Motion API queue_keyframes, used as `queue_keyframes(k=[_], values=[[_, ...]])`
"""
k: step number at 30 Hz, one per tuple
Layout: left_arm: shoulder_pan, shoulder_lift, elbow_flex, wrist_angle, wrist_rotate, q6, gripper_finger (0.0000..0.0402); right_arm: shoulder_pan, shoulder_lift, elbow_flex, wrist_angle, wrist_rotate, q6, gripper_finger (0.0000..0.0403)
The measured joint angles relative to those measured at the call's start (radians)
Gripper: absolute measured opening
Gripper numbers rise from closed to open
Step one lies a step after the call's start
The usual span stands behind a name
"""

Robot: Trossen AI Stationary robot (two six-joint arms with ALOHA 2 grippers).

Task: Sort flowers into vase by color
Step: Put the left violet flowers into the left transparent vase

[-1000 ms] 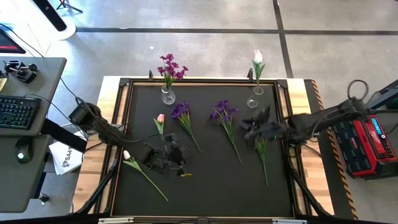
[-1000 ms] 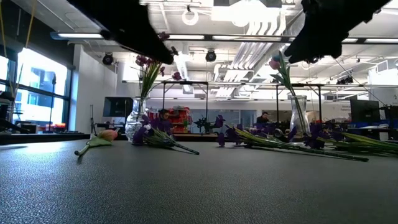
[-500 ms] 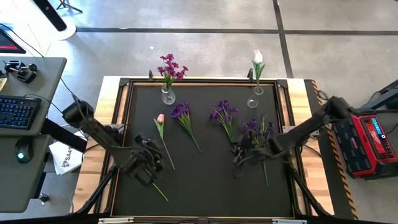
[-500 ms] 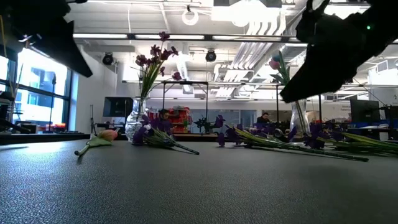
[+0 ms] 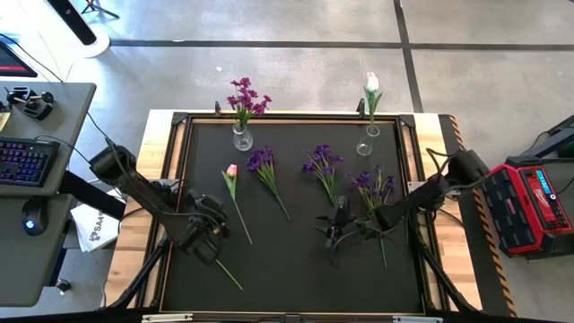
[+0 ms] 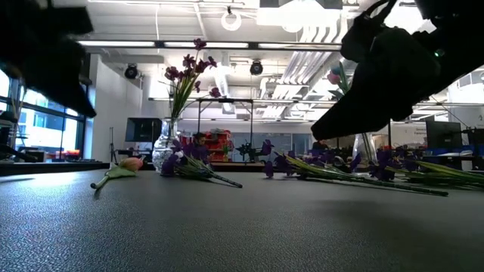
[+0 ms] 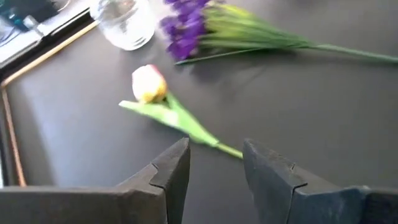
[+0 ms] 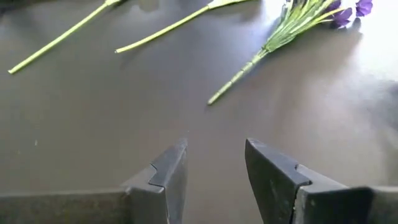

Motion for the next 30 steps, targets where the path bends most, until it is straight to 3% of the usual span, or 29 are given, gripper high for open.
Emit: queue_keyframes(k=[5,10,20,30], values=[[0.0,-0.002,-0.105,0.02,0.003,-0.19,0.0146,0.0,0.023,0.01,0.056,0.007,-0.012,0.0144],[0.011,-0.011,-0.174,0.133,0.008,-0.237,0.0176,0.0,0.065,0.09,0.057,0.009,-0.086,0.0144],[0.131,-0.024,-0.229,0.422,0.057,0.02,0.0248,0.0,0.169,0.278,0.005,0.008,-0.335,0.0144],[0.225,-0.024,-0.229,0.553,0.07,0.251,0.025,0.019,0.097,0.395,-0.478,0.072,-0.146,0.0144]])
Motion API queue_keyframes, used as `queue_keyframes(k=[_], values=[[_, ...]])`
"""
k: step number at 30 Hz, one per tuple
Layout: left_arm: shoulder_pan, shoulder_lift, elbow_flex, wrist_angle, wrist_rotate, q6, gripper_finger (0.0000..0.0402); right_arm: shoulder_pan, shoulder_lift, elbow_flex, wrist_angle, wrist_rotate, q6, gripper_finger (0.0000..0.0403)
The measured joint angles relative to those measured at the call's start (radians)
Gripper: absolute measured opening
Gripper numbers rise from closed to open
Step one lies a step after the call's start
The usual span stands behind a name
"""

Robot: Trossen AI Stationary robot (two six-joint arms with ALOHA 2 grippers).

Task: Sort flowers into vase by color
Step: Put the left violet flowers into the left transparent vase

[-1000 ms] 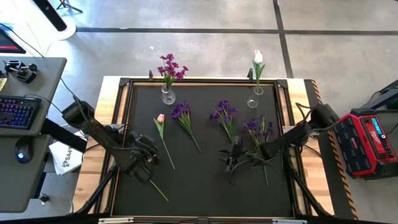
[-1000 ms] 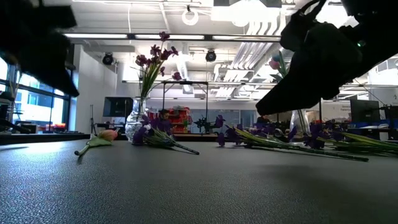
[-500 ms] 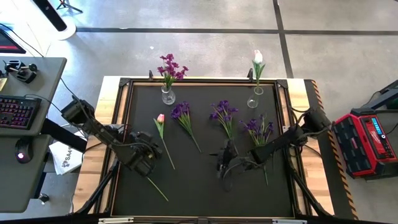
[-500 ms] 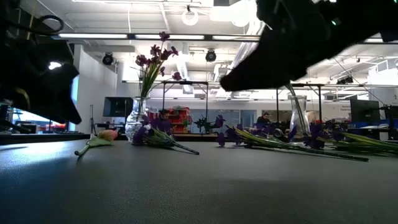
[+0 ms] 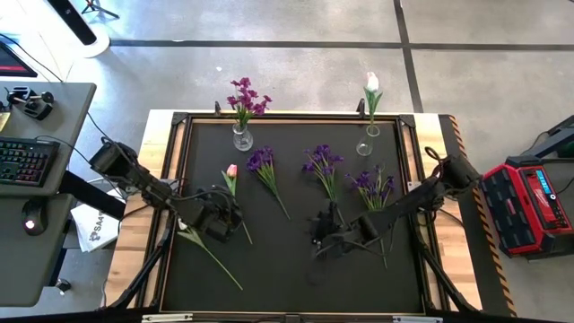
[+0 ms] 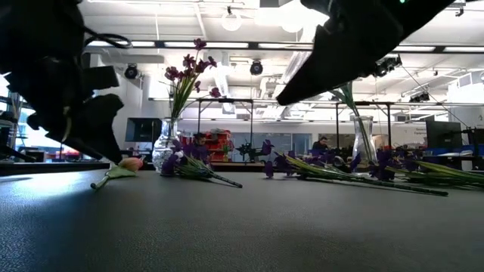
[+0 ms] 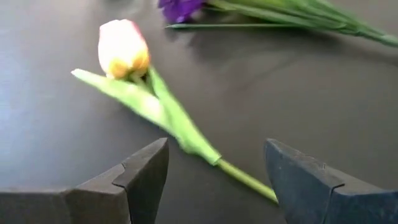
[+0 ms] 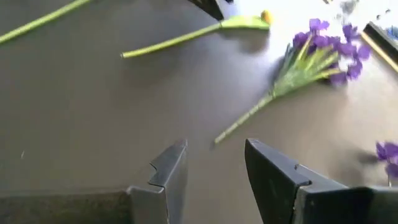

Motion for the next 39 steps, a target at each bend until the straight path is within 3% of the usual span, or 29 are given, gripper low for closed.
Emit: queue_keyframes(k=[4,7,10,16,20,24,29,35,39], values=[[0.004,0.0,0.0,0.156,0.001,0.162,0.025,-0.005,-0.004,-0.006,-0.036,0.023,0.075,0.0144],[0.001,0.0,0.0,0.326,0.05,0.39,0.025,-0.034,0.004,-0.026,0.007,0.014,0.1,0.0144],[0.0,0.0,0.0,0.44,0.083,0.499,0.025,-0.072,0.031,-0.034,0.081,0.021,0.081,0.0144],[0.001,0.0,0.0,0.445,0.083,0.529,0.025,-0.192,0.145,0.013,0.225,-0.108,0.005,0.0174],[0.001,-0.005,0.0,0.364,0.115,0.504,0.025,-0.253,0.236,0.108,0.175,-0.117,0.016,0.0209],[-0.005,-0.011,0.0,0.246,0.137,0.413,0.025,-0.294,0.3,0.207,0.044,-0.151,0.06,0.0215],[-0.023,-0.011,0.0,0.15,0.12,0.317,0.025,-0.308,0.355,0.267,-0.026,-0.186,0.074,0.0175],[-0.043,-0.011,0.0,0.153,0.083,0.296,0.025,-0.321,0.391,0.275,-0.02,-0.217,0.101,0.0111],[-0.044,-0.011,0.0,0.153,0.079,0.296,0.025,-0.319,0.394,0.273,-0.026,-0.216,0.105,0.005]])
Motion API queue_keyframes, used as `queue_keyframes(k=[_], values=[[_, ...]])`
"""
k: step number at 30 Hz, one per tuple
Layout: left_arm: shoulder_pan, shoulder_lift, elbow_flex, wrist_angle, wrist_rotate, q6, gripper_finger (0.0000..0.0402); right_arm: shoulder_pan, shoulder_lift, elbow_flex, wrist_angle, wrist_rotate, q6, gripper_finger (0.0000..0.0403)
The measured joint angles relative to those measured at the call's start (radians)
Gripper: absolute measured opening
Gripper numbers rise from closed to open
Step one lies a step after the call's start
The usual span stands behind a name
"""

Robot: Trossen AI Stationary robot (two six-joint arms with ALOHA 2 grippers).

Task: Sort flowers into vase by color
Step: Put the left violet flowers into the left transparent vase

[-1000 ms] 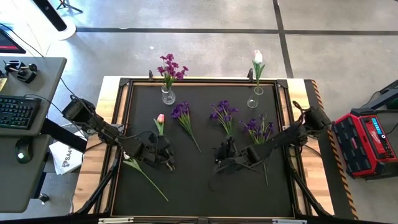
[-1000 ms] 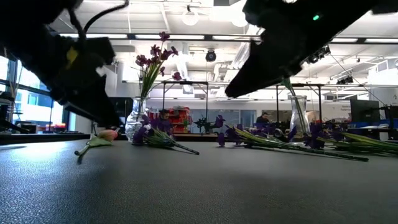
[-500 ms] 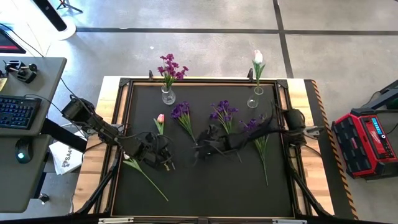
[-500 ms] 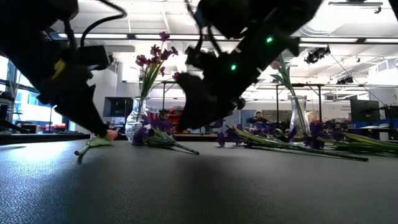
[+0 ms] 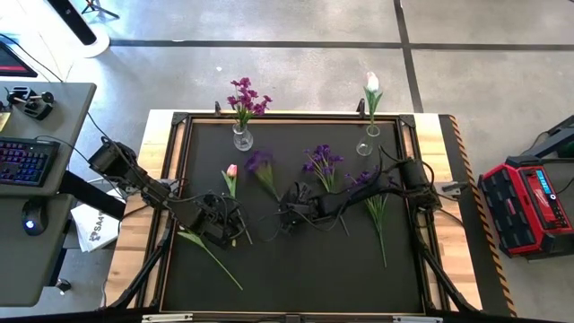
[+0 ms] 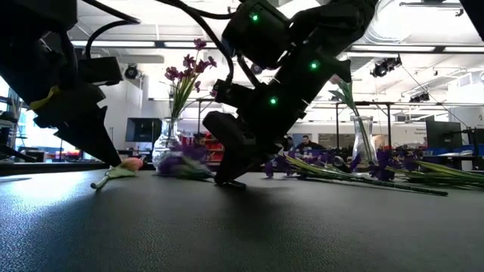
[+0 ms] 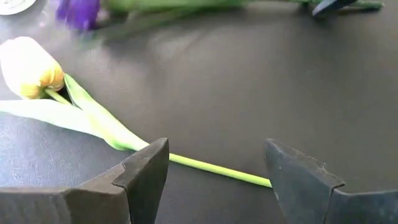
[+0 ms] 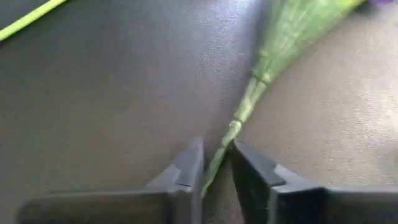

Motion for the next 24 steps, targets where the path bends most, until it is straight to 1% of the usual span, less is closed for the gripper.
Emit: queue_keyframes(k=[2,3,6,8,11,14,16,18,20,24], values=[[0.0,0.0,0.0,0.0,-0.005,0.0,0.025,0.0,0.0,0.0,-0.013,0.013,-0.001,0.0016],[0.0,0.0,0.0,0.0,-0.005,0.0,0.025,0.0,0.0,0.0,-0.021,0.018,0.001,0.0009],[-0.005,0.0,0.0,0.0,-0.007,0.0,0.025,0.002,-0.008,-0.002,-0.071,0.027,0.039,0.0013],[-0.015,0.0,0.0,0.0,-0.008,0.007,0.025,0.013,-0.03,-0.025,-0.089,0.051,0.049,0.0007],[-0.037,0.0,0.0,0.001,-0.015,0.008,0.025,0.037,-0.094,-0.098,-0.111,0.079,0.088,0.0004],[-0.062,0.0,0.0,0.008,-0.044,0.008,0.025,0.062,-0.201,-0.213,-0.119,0.1,0.162,0.0002],[-0.077,0.0,0.0,0.012,-0.063,0.013,0.025,0.083,-0.281,-0.3,-0.082,0.128,0.211,0.0002],[-0.09,0.0,0.0,0.042,-0.077,0.054,0.025,0.115,-0.36,-0.403,0.009,0.155,0.232,0.0002],[-0.101,0.0,0.0,0.095,-0.084,0.123,0.025,0.155,-0.422,-0.507,0.165,0.158,0.216,0.0001],[-0.107,0.0,0.0,0.273,-0.088,0.329,0.025,0.236,-0.482,-0.698,0.617,0.169,0.104,0.0001]])
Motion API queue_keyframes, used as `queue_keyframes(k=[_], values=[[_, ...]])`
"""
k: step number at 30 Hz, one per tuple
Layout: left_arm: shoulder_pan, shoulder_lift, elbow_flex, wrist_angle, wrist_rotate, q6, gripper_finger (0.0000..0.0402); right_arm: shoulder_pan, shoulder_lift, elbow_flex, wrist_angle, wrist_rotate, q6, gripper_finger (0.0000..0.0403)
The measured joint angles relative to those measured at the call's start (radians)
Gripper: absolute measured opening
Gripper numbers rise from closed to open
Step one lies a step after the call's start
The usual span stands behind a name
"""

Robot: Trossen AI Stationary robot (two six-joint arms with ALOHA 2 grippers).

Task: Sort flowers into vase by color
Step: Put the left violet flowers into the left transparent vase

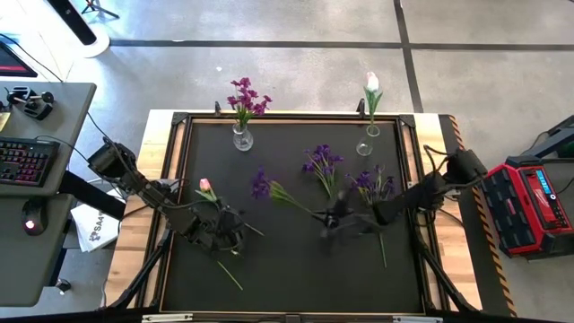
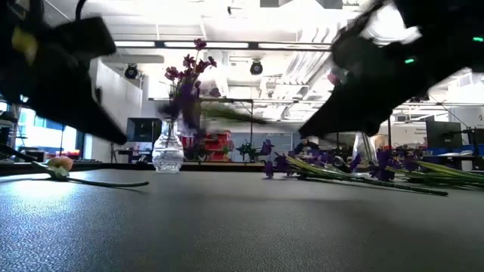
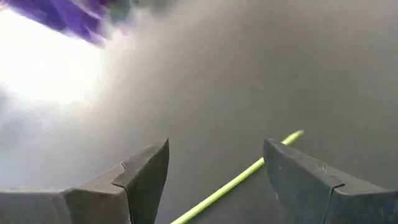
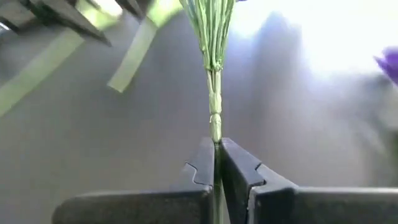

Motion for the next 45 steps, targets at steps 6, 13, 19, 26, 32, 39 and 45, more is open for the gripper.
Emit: queue_keyframes(k=[6,13,19,26,32,39,45], values=[[0.004,0.0,0.0,0.345,0.0,0.387,0.025,0.082,0.036,-0.13,0.638,0.04,-0.303,0.0001],[0.054,0.0,0.0,0.748,0.07,0.762,0.025,0.096,0.054,-0.047,0.828,-0.125,-0.601,0.0],[0.122,0.001,0.0,1.022,0.272,0.985,0.025,0.096,0.054,0.049,0.805,-0.322,-0.758,0.0],[0.173,0.001,0.003,1.196,0.434,1.137,0.025,0.096,0.054,0.088,0.748,-0.35,-0.771,0.0],[0.227,0.001,0.024,1.218,0.555,1.077,0.025,0.092,0.054,0.089,0.744,-0.333,-0.776,0.0],[0.246,0.055,0.106,1.211,0.639,1.064,0.025,0.07,0.054,0.089,0.726,-0.327,-0.764,0.0],[0.228,0.083,0.142,1.207,0.645,1.076,0.025,0.068,0.055,0.089,0.709,-0.313,-0.76,0.0]])
